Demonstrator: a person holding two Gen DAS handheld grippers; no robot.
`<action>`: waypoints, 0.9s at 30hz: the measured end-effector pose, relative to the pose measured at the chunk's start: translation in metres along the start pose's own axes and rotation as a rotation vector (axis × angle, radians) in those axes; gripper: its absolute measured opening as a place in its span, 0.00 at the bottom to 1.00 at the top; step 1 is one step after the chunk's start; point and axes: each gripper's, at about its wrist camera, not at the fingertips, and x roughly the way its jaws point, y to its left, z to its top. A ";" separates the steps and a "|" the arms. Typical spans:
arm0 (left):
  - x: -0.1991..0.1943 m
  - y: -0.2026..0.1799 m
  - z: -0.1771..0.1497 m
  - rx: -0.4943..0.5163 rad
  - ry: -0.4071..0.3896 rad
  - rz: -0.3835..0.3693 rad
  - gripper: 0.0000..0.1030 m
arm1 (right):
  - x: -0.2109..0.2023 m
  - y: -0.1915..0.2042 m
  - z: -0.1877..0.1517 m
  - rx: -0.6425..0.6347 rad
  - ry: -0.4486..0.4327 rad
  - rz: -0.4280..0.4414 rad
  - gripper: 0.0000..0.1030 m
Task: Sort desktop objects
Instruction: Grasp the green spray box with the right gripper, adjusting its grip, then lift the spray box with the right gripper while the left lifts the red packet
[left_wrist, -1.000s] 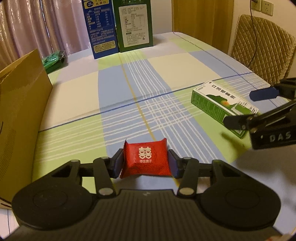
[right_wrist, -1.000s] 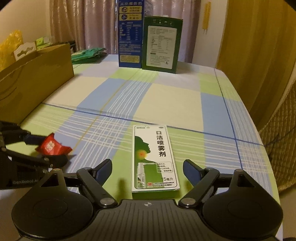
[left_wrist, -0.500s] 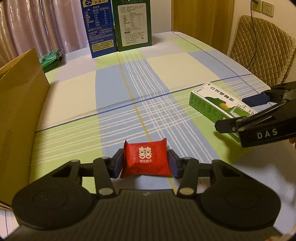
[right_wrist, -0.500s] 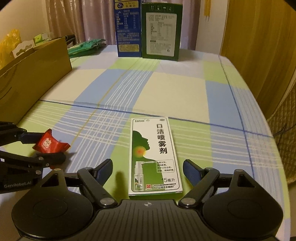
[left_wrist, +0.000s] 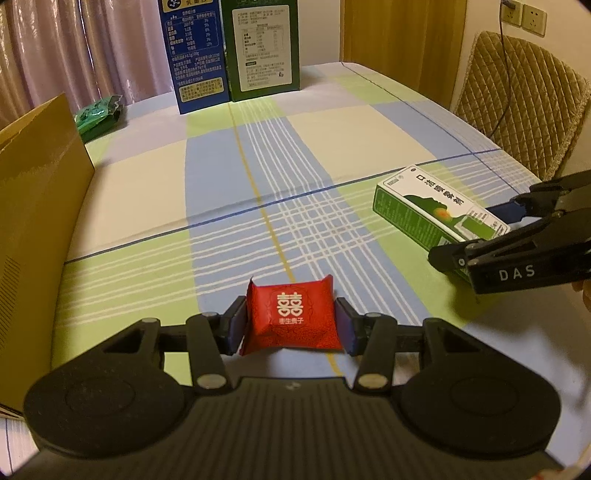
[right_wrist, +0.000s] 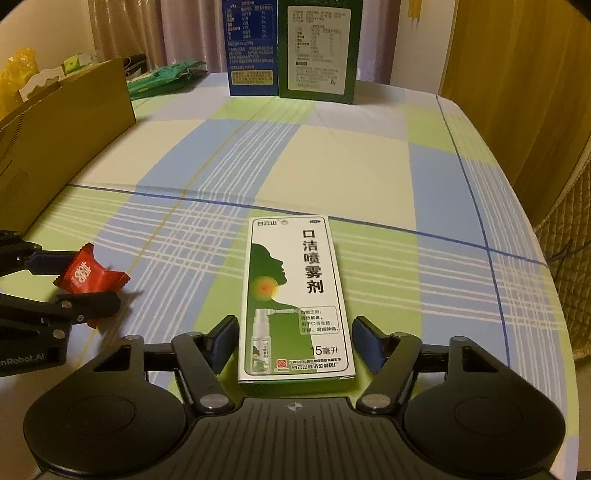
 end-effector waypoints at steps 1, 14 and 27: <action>0.000 0.000 0.000 -0.001 0.001 -0.001 0.43 | 0.000 0.000 0.000 0.002 0.001 0.000 0.61; 0.000 0.001 0.003 -0.013 -0.001 -0.004 0.43 | -0.005 0.005 0.001 0.007 -0.020 0.003 0.51; 0.005 -0.002 0.003 -0.012 0.019 -0.007 0.43 | 0.000 0.006 -0.001 0.046 -0.032 0.018 0.53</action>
